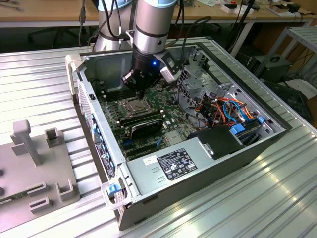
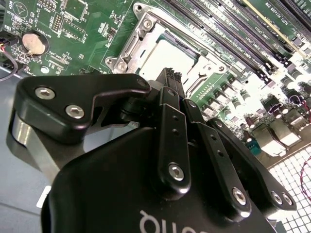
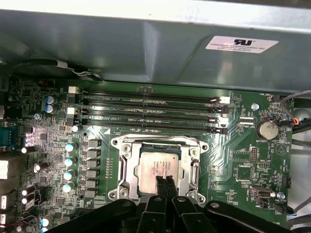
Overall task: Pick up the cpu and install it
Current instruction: 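Install the second cpu locking lever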
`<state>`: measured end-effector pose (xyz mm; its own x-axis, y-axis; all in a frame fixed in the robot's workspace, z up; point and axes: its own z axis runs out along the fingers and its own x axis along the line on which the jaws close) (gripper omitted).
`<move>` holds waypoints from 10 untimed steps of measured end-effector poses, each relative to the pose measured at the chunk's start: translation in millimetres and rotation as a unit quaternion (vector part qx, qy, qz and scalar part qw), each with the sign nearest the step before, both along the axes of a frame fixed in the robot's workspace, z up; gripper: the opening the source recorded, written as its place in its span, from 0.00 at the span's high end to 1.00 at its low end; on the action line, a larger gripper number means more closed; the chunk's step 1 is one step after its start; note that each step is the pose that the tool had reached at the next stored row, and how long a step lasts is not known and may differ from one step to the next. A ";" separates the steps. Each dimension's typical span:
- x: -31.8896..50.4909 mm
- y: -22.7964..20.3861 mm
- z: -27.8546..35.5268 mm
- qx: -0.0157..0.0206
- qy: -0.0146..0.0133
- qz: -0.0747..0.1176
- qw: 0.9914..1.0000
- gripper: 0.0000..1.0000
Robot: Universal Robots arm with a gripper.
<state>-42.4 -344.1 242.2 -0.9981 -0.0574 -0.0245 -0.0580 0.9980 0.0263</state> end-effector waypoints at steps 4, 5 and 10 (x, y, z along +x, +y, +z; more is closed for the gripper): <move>0.1 0.0 0.7 0.000 0.000 0.000 1.000 0.89; 0.2 0.0 0.7 0.000 0.000 0.000 1.000 0.89; 1.8 0.0 0.7 0.000 0.000 0.000 1.000 0.89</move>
